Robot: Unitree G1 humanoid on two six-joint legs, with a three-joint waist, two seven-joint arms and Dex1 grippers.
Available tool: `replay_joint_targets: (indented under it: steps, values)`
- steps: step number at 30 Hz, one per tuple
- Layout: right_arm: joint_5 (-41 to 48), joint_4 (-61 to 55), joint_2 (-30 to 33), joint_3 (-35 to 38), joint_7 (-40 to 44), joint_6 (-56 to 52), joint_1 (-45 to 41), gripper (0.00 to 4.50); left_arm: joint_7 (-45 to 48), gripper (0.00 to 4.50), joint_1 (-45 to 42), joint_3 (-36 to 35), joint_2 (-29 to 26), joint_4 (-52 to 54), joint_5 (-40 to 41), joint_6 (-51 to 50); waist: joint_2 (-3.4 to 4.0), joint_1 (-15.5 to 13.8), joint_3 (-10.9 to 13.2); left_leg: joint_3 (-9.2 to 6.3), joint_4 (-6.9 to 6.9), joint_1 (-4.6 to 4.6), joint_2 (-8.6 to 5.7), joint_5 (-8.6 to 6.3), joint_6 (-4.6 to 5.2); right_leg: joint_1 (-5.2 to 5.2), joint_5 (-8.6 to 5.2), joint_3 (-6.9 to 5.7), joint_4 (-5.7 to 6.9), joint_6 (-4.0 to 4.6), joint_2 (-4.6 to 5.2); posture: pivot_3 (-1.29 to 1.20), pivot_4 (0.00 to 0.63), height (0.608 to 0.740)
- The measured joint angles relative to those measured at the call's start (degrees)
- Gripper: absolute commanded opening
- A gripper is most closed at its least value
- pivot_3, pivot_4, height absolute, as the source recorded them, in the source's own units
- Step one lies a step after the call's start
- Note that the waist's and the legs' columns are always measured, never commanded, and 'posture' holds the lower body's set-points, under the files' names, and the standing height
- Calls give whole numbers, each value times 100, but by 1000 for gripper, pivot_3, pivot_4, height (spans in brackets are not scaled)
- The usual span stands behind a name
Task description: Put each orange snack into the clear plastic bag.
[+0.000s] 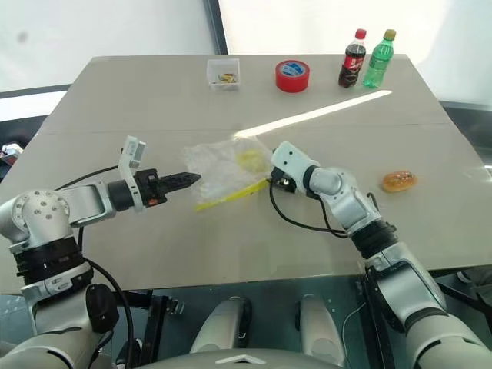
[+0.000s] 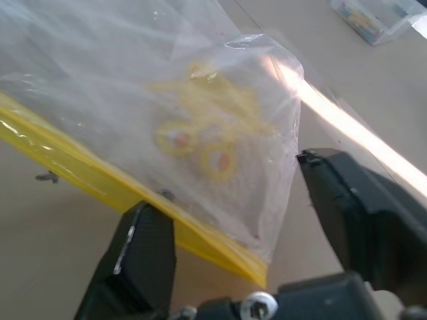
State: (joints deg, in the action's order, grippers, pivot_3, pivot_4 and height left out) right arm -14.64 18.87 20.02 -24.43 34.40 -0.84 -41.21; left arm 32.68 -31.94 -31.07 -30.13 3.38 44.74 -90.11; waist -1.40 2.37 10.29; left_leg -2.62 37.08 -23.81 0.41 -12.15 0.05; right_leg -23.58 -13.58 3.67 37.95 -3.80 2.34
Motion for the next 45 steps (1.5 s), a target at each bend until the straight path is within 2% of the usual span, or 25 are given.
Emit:
replay_joint_targets:
  steps: [4,5,10,13,16,18,21,24,29,33,40,45]
  values:
    - [-46,10,-90,19,0,17,0,284,-45,0,81,-14,-10,6,46,4,0,5,0,-20,-1,0,-2,0,-2,0,0,-1,0,0,1,0,150,740]
    - [-54,10,-92,22,0,17,0,130,-46,0,94,-14,-11,6,47,9,0,5,0,-21,-2,0,-3,0,-3,0,0,-2,0,0,1,0,150,740]
    - [-62,8,-135,73,5,-18,0,130,210,0,335,251,-179,208,108,408,1,7,0,-23,-9,1,-3,2,-7,-1,0,-3,-1,1,3,0,150,740]
    - [-61,7,-182,108,2,-80,0,0,345,647,415,388,-230,258,134,779,1,5,0,-23,-13,3,-3,3,-9,-1,0,-4,-1,2,4,0,150,740]
    - [-66,4,-240,164,-11,-213,-38,0,324,1920,464,666,-304,263,-135,1490,1,2,0,-23,-15,3,-5,4,-11,-1,1,-4,-2,3,5,0,150,740]
    - [-90,5,-242,212,-46,-371,-138,0,234,2767,522,1083,-564,250,-667,2188,1,3,1,-21,-20,4,-6,5,-12,-4,1,-3,-3,4,6,0,150,740]
    - [-135,201,-250,307,-181,-528,-450,0,352,2767,580,1864,-1002,252,-1465,3303,2,1,1,-12,-31,4,-10,6,-14,-9,2,-1,-6,6,8,0,150,740]
    - [-191,508,-305,388,-322,-546,-843,0,462,2767,433,2531,-1178,242,-2192,4390,2,-13,1,-1,-39,-1,-11,7,-15,-10,2,-11,-12,7,10,0,150,740]
    - [-334,1101,-436,390,-533,-525,-1185,0,543,2767,-80,2734,-827,436,-2559,5809,2,-22,1,5,-60,-4,-18,6,-14,-13,2,-16,-27,6,24,0,150,740]
    - [-401,1321,-518,390,-617,-549,-1265,0,651,2767,-23,3169,-781,933,-2866,6346,2,19,1,29,-75,-6,-19,7,-13,-31,1,3,-28,6,25,0,150,740]
    - [-520,1395,-612,358,-601,-647,-1291,0,763,2767,339,4013,-1200,1012,-4056,7020,3,31,2,37,-75,-5,-14,6,-10,-41,1,9,-15,5,18,0,150,740]
    - [-549,1406,-659,333,-577,-647,-1317,0,776,2767,430,4064,-1303,933,-4420,7187,3,19,2,36,-73,-4,-14,6,-10,-40,1,8,-11,5,17,0,150,740]
